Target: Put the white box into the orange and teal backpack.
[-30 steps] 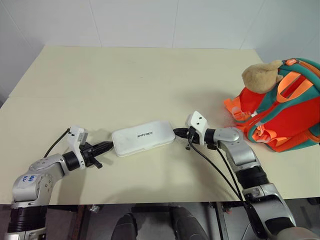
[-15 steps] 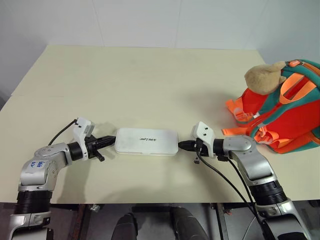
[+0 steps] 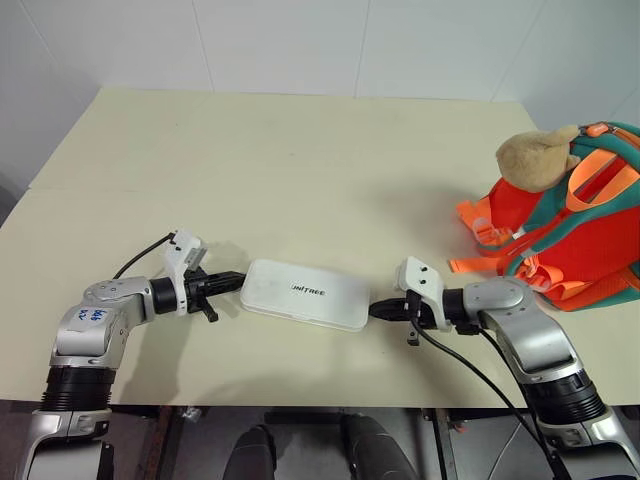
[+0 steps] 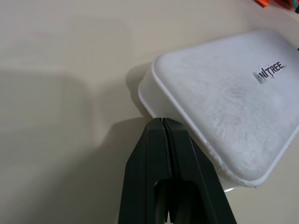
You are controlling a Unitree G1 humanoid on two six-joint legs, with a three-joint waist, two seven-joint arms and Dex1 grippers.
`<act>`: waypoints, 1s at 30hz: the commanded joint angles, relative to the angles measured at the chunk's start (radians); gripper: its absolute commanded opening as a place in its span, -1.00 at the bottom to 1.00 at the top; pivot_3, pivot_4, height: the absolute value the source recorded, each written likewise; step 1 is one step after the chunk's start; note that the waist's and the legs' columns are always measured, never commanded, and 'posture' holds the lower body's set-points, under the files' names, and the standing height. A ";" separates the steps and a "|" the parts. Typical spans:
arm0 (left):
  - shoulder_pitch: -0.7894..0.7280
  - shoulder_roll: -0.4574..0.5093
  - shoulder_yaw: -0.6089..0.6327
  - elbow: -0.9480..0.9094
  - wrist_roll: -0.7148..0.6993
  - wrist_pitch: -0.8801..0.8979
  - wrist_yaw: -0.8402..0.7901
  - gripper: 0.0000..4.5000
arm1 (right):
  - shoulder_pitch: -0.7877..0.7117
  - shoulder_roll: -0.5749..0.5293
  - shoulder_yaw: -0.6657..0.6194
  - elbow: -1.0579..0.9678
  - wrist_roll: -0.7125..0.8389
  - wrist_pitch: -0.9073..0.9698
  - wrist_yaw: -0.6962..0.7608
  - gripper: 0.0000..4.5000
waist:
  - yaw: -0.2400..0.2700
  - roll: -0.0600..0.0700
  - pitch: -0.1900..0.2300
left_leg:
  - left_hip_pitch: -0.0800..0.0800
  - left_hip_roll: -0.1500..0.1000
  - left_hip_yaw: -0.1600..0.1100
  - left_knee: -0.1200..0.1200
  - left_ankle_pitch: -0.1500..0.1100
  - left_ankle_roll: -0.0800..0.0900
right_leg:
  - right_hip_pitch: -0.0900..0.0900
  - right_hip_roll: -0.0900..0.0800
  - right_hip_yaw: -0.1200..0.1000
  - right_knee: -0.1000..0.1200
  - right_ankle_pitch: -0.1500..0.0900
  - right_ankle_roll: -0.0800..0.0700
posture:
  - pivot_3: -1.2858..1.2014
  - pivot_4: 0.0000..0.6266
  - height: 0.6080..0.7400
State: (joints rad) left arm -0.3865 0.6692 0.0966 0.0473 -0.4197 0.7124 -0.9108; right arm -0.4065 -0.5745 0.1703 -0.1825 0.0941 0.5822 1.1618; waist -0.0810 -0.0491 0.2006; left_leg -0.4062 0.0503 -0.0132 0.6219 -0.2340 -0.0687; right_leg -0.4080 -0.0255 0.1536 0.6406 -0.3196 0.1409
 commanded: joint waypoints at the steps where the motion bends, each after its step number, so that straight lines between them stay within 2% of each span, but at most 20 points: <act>1: 0.012 -0.033 -0.148 -0.116 -0.054 0.035 -0.122 -0.98 | -0.021 0.035 0.045 -0.056 0.047 -0.033 -0.008 -1.00 | 0.000 0.000 0.000 | 0.000 0.000 0.000 0.000 0.000 0.000 | 0.000 0.000 0.000 0.000 0.000 0.000 | 0.03 -0.52 1.00; 9: 0.043 0.003 -0.150 -0.189 -0.083 0.110 -0.145 -0.98 | -0.027 0.024 0.040 -0.027 0.043 -0.049 -0.019 -1.00 | 0.000 0.000 0.000 | 0.000 0.000 0.000 0.000 0.000 0.000 | 0.001 0.000 0.000 0.000 0.000 0.000 | 0.03 -0.52 1.00; 19: 0.054 0.011 -0.104 -0.189 -0.072 0.118 -0.130 -0.98 | -0.025 0.009 0.028 -0.027 0.047 -0.055 -0.024 -1.00 | 0.001 0.000 0.000 | 0.001 0.000 0.000 0.000 0.000 0.000 | 0.001 0.000 0.000 -0.001 0.000 0.000 | 0.03 -0.52 1.00; 30: 0.110 0.141 -0.001 -0.241 -0.102 0.186 -0.146 -0.98 | -0.002 -0.073 -0.035 0.009 0.031 -0.097 -0.042 -1.00 | -0.003 0.000 0.000 | 0.000 0.000 0.000 -0.003 0.000 0.000 | -0.001 0.000 0.000 -0.004 0.000 -0.001 | 0.03 -0.52 1.00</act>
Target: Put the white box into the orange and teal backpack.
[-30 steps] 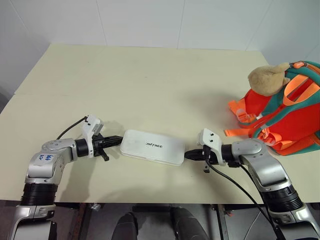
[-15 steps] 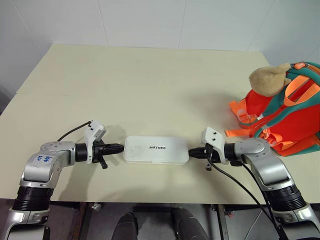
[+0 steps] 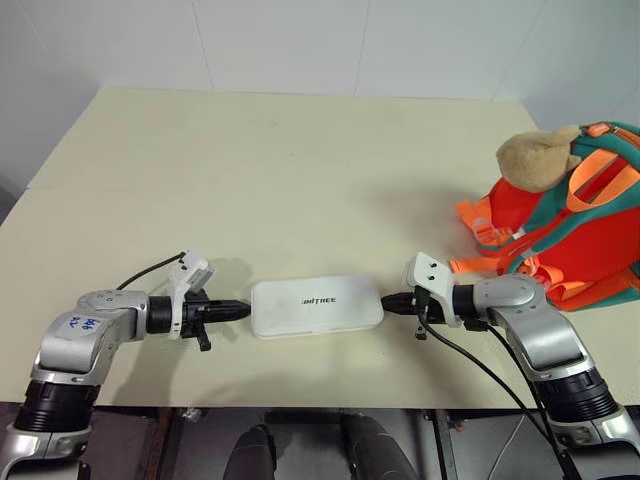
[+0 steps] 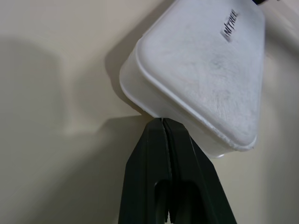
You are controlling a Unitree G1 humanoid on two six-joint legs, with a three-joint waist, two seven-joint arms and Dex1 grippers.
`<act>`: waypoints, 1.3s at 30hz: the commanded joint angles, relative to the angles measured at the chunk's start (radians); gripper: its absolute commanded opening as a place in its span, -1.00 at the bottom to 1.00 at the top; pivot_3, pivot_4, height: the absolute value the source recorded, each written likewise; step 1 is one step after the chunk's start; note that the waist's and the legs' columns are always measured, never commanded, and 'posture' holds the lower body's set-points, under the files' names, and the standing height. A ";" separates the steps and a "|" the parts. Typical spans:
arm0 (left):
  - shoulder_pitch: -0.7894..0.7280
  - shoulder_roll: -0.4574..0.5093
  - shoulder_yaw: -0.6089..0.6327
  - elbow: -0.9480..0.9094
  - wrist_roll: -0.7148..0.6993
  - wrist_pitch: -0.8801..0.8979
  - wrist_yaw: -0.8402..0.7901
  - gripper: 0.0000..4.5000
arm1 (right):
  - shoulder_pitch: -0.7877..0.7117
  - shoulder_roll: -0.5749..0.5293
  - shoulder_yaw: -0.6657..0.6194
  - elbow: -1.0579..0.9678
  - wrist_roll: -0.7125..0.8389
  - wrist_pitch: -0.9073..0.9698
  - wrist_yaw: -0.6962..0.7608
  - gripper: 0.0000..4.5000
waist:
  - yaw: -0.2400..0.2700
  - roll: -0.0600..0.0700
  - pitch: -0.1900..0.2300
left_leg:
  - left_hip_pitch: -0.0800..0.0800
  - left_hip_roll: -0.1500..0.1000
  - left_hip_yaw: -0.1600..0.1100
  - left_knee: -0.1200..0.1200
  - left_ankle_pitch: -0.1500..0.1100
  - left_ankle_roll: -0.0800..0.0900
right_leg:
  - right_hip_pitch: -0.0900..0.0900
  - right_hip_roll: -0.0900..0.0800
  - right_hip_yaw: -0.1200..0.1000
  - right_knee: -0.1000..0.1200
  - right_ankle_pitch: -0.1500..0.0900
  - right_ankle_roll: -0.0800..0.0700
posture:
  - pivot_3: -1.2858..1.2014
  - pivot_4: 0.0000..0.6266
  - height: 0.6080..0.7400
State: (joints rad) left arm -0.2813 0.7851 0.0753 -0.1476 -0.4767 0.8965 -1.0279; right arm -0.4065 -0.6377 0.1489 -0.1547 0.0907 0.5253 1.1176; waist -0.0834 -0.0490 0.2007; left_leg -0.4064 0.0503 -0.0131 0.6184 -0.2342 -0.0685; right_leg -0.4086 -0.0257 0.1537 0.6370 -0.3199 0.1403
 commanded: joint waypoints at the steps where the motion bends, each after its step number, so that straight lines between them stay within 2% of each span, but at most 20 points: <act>1: 0.008 0.041 0.031 -0.041 -0.046 0.000 -0.032 -0.98 | -0.002 -0.018 -0.020 -0.014 0.037 -0.044 0.003 -1.00 | 0.000 0.000 0.000 | 0.000 0.000 0.000 -0.001 0.000 0.000 | 0.000 0.000 0.000 0.000 0.000 0.000 | 0.03 -0.52 1.00; 5: 0.018 0.082 0.055 -0.002 -0.046 -0.025 -0.042 -0.98 | -0.007 -0.044 -0.032 0.002 0.047 -0.056 -0.003 -1.00 | 0.000 0.000 0.000 | 0.000 0.000 0.000 -0.001 0.000 0.000 | -0.001 0.000 0.000 0.000 0.000 -0.001 | 0.03 -0.52 1.00; 11: -0.002 0.096 0.074 0.066 -0.015 -0.093 -0.018 -0.98 | -0.006 -0.064 -0.039 -0.005 0.061 -0.053 -0.022 -1.00 | 0.000 0.000 0.000 | 0.000 0.000 0.000 -0.001 0.000 0.000 | -0.001 0.000 0.000 0.000 -0.001 -0.001 | 0.03 -0.52 1.00; 16: -0.068 0.045 0.130 0.143 -0.002 -0.172 0.082 -0.98 | -0.001 -0.086 -0.070 -0.012 0.046 -0.060 -0.090 -1.00 | 0.002 0.000 0.000 | 0.000 0.000 0.000 -0.001 0.000 0.000 | -0.001 0.000 0.000 0.000 -0.001 -0.001 | 0.03 -0.52 1.00; 23: -0.125 -0.033 0.224 0.106 -0.147 -0.013 0.152 -0.04 | -0.003 -0.101 -0.101 -0.053 0.073 -0.022 -0.130 -0.04 | 0.002 0.000 0.000 | 0.000 0.000 0.000 -0.001 0.000 0.000 | -0.001 0.000 0.000 0.000 -0.001 0.000 | 0.03 -0.52 1.00; 30: -0.097 -0.016 0.261 0.083 -0.206 0.058 0.175 0.94 | -0.002 -0.104 -0.099 -0.047 0.069 -0.028 -0.156 0.99 | 0.000 0.000 0.000 | 0.000 0.000 0.000 -0.001 0.000 0.000 | -0.001 0.000 0.000 0.001 -0.001 0.000 | 0.03 -0.52 1.00; 34: -0.067 0.008 0.301 0.079 -0.231 0.093 0.178 0.99 | 0.004 -0.104 -0.091 -0.036 0.063 -0.042 -0.161 1.00 | -0.001 0.000 0.000 | 0.000 0.000 0.000 -0.001 0.000 0.000 | -0.001 0.000 0.000 0.001 -0.001 0.000 | 0.03 -0.52 1.00; 39: -0.042 -0.015 0.357 0.072 -0.328 0.211 0.203 0.99 | 0.005 -0.084 -0.061 -0.019 0.048 -0.070 -0.172 1.00 | 0.001 0.000 0.000 | 0.000 0.000 0.000 -0.001 0.000 0.000 | -0.001 0.000 0.000 0.001 -0.001 0.000 | 0.03 -0.52 1.00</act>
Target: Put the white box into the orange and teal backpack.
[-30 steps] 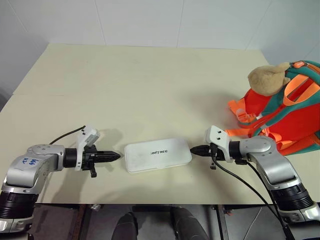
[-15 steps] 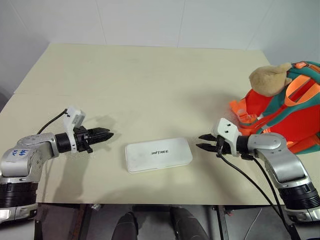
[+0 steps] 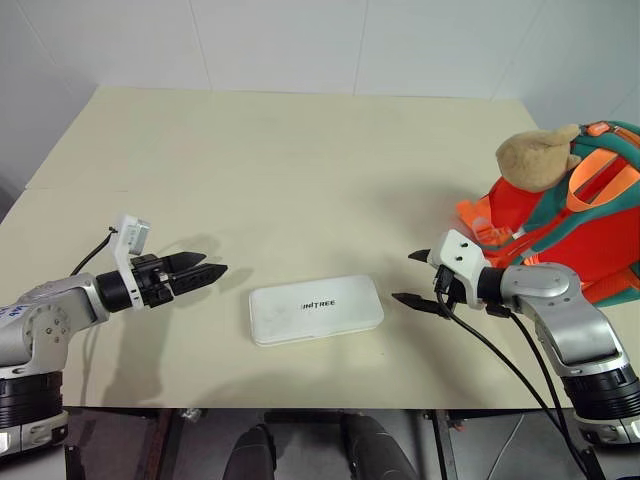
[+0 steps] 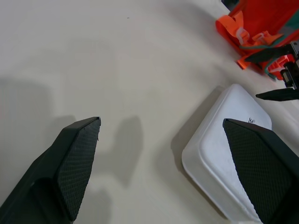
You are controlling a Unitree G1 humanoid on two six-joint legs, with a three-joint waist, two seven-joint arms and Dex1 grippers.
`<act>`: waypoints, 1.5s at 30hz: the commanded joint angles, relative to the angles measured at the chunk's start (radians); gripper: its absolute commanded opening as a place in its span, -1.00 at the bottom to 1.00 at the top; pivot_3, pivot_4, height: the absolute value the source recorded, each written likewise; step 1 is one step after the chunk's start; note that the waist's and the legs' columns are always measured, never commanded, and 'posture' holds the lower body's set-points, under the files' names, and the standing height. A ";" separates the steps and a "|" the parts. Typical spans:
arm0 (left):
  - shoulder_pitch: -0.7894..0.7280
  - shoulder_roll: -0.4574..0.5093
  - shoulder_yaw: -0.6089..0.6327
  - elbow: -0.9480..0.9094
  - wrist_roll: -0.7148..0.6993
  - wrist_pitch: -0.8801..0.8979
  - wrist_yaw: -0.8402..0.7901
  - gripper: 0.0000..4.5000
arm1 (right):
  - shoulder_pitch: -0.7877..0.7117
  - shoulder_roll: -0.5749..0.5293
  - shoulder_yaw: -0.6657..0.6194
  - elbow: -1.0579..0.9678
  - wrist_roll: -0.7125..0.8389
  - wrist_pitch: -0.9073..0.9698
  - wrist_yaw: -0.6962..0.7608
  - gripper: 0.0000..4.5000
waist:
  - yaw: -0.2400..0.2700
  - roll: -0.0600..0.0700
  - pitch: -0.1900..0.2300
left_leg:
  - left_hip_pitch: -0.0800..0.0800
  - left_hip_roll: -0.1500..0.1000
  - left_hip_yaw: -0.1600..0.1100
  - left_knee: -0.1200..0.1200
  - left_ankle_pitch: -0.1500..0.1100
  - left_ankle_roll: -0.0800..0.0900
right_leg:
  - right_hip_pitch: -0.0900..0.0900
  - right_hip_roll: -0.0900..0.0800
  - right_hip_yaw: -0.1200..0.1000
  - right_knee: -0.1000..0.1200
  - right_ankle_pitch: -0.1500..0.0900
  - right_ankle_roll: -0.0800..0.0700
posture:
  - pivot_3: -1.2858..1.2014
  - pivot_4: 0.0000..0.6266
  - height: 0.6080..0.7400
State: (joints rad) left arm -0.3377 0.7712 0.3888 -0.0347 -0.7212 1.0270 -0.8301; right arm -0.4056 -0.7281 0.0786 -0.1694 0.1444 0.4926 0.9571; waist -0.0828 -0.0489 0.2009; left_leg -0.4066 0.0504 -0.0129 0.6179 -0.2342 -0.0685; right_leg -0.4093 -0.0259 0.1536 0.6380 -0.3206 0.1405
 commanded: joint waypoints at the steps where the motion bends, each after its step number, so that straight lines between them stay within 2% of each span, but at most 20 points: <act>1: 0.020 -0.002 0.047 -0.039 -0.104 0.139 0.023 0.99 | 0.005 0.011 0.016 0.001 -0.009 -0.046 -0.013 1.00 | 0.000 0.000 0.000 | 0.000 0.000 0.000 0.000 0.000 0.000 | 0.000 0.000 0.000 0.000 0.000 0.000 | 0.03 -0.52 1.00; 6: 0.035 -0.049 0.103 -0.026 -0.245 0.390 0.084 0.99 | 0.007 0.004 0.078 0.035 -0.038 -0.077 0.005 1.00 | -0.001 0.000 0.000 | 0.000 0.000 0.000 0.000 0.000 0.000 | 0.000 0.000 0.000 0.000 0.000 0.000 | 0.03 -0.52 1.00; 13: 0.083 -0.107 0.104 -0.009 -0.292 0.479 0.114 0.99 | -0.033 0.045 0.108 0.057 -0.044 -0.096 -0.004 1.00 | -0.003 0.000 0.000 | 0.001 0.000 -0.001 0.002 0.000 -0.001 | 0.000 0.000 0.000 0.004 0.000 0.000 | 0.03 -0.52 1.00; 21: 0.060 -0.169 0.049 0.009 -0.284 0.465 0.130 0.99 | -0.039 0.051 0.120 0.036 -0.037 -0.087 0.014 1.00 | 0.000 0.000 0.000 | 0.001 -0.001 -0.001 0.005 0.000 -0.001 | 0.001 0.000 0.000 0.005 0.000 0.000 | 0.03 -0.52 1.00; 31: -0.006 -0.211 -0.010 0.157 -0.277 0.420 0.074 0.99 | -0.041 0.057 0.121 0.036 -0.039 -0.086 0.016 1.00 | 0.000 0.000 0.000 | 0.002 -0.001 -0.001 0.006 0.000 -0.001 | 0.001 0.000 0.000 0.006 0.000 0.000 | 0.03 -0.52 1.00; 37: -0.012 -0.206 -0.087 0.180 -0.259 0.406 0.022 0.99 | -0.046 0.056 0.120 0.044 -0.043 -0.093 0.017 1.00 | 0.001 0.000 0.000 | 0.001 -0.001 -0.001 0.006 0.000 -0.001 | 0.002 0.000 0.000 0.005 0.000 0.001 | 0.03 -0.52 1.00; 45: -0.038 -0.184 -0.115 0.233 -0.227 0.336 -0.034 0.99 | -0.040 0.049 0.115 0.039 -0.039 -0.095 0.022 1.00 | 0.003 0.000 0.000 | 0.002 -0.001 -0.001 0.007 0.000 -0.001 | 0.002 0.000 0.000 0.005 0.000 0.001 | 0.03 -0.52 1.00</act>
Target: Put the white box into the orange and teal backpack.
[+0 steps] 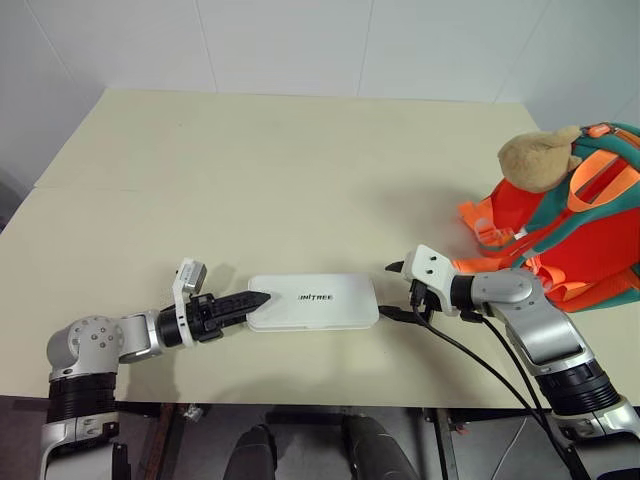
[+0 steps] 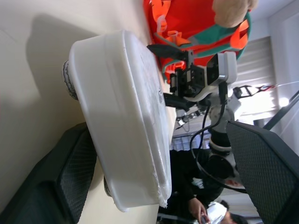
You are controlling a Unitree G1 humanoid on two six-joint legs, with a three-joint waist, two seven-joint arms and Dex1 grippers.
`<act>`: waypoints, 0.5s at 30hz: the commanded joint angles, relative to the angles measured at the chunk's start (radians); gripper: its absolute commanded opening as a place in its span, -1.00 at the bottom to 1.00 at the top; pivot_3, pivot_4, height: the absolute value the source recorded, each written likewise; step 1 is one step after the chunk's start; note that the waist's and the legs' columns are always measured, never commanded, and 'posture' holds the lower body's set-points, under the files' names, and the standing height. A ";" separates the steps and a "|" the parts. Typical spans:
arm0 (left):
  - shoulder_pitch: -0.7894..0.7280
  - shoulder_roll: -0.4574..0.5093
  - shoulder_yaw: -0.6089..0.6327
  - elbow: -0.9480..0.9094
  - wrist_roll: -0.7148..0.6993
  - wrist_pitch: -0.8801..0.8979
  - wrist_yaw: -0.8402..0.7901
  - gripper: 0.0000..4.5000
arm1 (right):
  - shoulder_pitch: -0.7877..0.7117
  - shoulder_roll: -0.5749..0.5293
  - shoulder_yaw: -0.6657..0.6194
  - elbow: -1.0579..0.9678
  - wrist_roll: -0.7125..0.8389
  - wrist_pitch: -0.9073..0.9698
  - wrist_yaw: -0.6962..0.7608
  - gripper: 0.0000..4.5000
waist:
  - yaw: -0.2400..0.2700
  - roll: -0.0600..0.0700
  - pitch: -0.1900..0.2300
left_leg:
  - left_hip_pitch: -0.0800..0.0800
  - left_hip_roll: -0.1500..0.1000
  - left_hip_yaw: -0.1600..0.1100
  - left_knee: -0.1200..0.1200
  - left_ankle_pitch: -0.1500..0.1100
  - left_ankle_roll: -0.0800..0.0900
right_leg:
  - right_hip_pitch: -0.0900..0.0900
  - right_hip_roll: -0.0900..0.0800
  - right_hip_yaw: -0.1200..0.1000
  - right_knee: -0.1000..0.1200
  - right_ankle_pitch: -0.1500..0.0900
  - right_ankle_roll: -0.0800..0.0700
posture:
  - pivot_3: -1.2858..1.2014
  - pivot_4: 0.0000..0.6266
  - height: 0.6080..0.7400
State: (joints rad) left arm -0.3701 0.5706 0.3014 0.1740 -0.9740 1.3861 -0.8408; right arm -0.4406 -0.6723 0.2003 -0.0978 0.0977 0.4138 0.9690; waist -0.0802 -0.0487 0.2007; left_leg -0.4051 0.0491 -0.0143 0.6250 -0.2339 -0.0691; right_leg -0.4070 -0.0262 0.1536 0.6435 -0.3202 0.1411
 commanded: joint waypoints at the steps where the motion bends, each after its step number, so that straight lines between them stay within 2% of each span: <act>1: -0.007 0.023 -0.036 0.029 0.030 -0.029 -0.035 0.99 | -0.005 -0.008 -0.007 -0.031 0.007 -0.018 0.011 1.00 | 0.000 0.000 0.000 | 0.000 0.000 0.000 0.000 0.000 0.000 | 0.000 0.000 0.000 0.000 0.000 0.000 | 0.03 -0.52 1.00; 6: -0.032 0.039 -0.069 0.056 0.037 -0.026 -0.073 0.99 | -0.008 -0.008 -0.009 -0.026 0.008 -0.020 0.013 1.00 | -0.001 0.000 0.000 | 0.000 0.000 0.000 0.001 0.000 0.000 | 0.000 0.000 0.000 0.000 0.000 0.000 | 0.03 -0.52 1.00; 7: -0.037 0.047 -0.081 0.059 0.040 -0.024 -0.087 0.91 | -0.008 -0.008 -0.009 -0.025 0.008 -0.021 0.014 1.00 | -0.001 0.000 0.000 | 0.000 0.000 0.000 0.001 0.000 0.000 | 0.000 0.000 0.000 0.000 0.000 0.000 | 0.03 -0.52 1.00; 10: -0.059 0.074 -0.125 0.086 0.070 -0.030 -0.122 0.60 | -0.008 -0.009 -0.009 -0.024 0.010 -0.023 0.019 1.00 | -0.002 0.000 0.000 | 0.000 0.000 0.000 0.001 0.000 0.000 | 0.000 0.000 0.000 0.000 0.000 0.000 | 0.03 -0.52 1.00; 15: -0.094 0.106 -0.189 0.134 0.116 -0.062 -0.186 -0.14 | -0.009 -0.008 -0.011 -0.022 0.009 -0.024 0.020 1.00 | -0.002 0.000 0.000 | 0.000 0.000 0.000 -0.001 0.000 0.000 | -0.001 0.000 0.000 -0.001 0.000 0.000 | 0.03 -0.52 1.00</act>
State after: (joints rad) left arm -0.4546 0.6683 0.1266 0.2934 -0.8690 1.3356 -1.0016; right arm -0.4407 -0.6725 0.1999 -0.0971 0.0987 0.4087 0.9811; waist -0.0826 -0.0485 0.2006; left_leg -0.4055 0.0491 -0.0142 0.6235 -0.2338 -0.0690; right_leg -0.4078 -0.0261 0.1536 0.6427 -0.3205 0.1406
